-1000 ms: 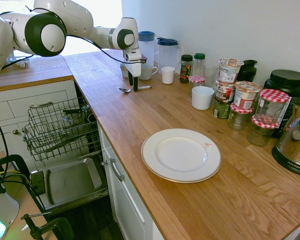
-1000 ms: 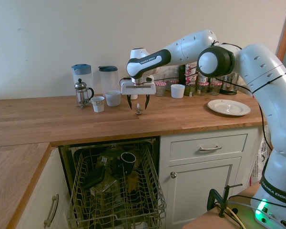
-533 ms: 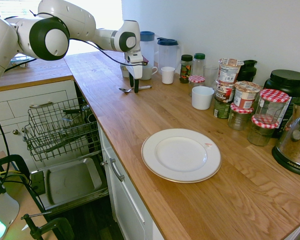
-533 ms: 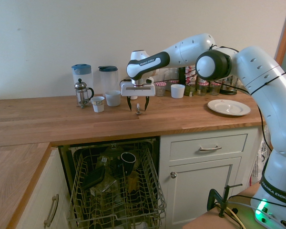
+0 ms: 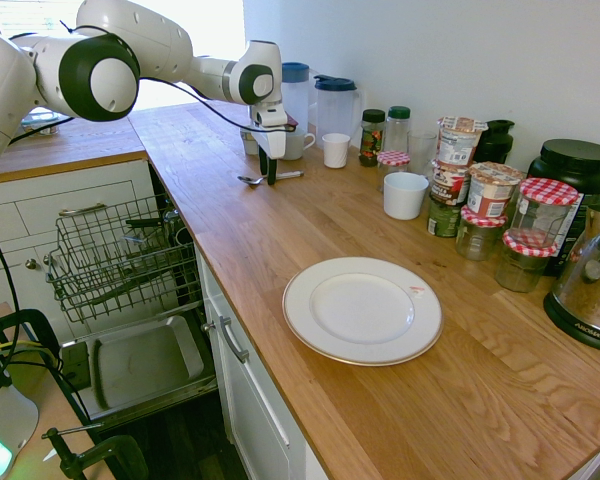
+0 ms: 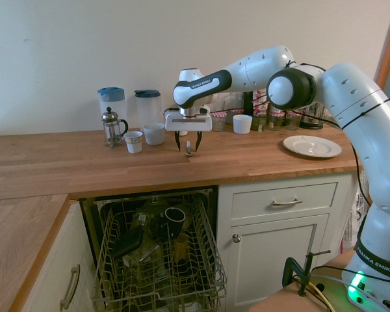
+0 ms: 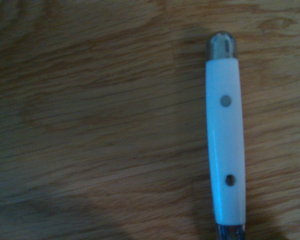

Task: Put the spoon in the dishwasher

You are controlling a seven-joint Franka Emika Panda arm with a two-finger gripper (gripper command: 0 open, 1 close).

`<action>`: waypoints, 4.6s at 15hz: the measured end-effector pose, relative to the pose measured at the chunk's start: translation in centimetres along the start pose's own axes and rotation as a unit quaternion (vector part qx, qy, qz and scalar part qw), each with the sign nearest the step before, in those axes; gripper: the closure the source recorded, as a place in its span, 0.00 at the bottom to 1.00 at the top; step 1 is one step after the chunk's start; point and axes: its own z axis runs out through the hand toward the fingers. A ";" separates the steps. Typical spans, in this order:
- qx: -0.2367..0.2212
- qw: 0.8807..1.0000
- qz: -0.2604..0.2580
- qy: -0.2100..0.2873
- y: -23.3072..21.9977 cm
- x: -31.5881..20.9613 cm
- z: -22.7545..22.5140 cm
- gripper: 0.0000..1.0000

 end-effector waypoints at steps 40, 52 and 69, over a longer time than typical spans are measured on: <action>0.033 0.984 -0.104 -0.142 30.2 -19.1 -2.0 1.00; -0.019 0.985 -0.084 -0.148 28.9 -26.2 13.3 1.00; -0.071 0.985 -0.086 -0.130 26.0 -28.6 22.8 0.00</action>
